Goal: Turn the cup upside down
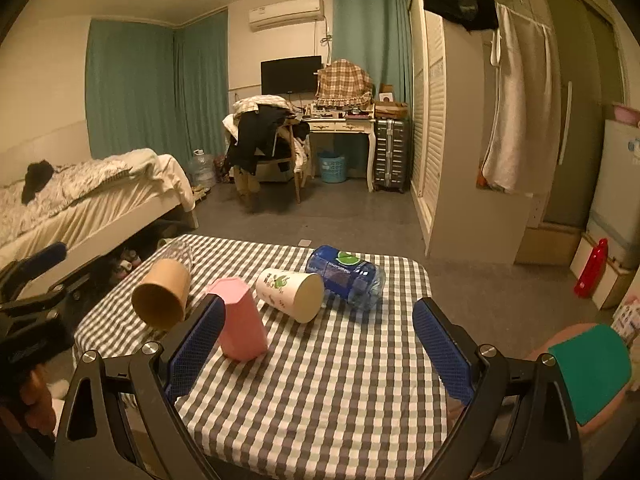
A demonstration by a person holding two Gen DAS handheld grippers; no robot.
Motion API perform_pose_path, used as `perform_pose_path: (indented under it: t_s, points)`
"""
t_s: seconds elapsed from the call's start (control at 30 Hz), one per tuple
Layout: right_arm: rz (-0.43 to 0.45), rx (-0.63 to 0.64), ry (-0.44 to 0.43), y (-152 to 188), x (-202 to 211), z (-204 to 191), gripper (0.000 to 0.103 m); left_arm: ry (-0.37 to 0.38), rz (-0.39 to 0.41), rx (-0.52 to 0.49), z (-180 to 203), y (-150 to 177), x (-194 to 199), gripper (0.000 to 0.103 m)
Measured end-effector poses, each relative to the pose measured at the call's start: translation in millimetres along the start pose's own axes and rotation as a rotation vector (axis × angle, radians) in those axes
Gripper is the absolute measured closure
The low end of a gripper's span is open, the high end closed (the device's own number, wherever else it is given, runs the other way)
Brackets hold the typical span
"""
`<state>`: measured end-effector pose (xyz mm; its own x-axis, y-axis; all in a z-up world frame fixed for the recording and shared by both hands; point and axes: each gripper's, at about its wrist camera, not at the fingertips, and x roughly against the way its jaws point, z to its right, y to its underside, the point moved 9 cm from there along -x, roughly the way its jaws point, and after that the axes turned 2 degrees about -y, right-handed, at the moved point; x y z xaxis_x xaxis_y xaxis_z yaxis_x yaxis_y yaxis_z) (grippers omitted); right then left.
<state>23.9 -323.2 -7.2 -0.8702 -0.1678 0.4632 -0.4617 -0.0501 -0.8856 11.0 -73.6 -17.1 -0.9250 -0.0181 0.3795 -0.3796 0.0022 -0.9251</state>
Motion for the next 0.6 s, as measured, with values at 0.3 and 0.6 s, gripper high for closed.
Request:
perform_pose_path:
  t_s: [0.3, 0.6]
  points:
    - [0.013, 0.033, -0.007, 13.3, -2.8, -26.5, 0.000, -0.030, -0.040, 0.081, -19.2, 30.9, -0.3, 0.001]
    - [0.012, 0.080, 0.003, 21.1, -10.3, -32.9, 0.000, -0.064, -0.054, 0.122, -30.4, 33.4, -5.4, 0.001]
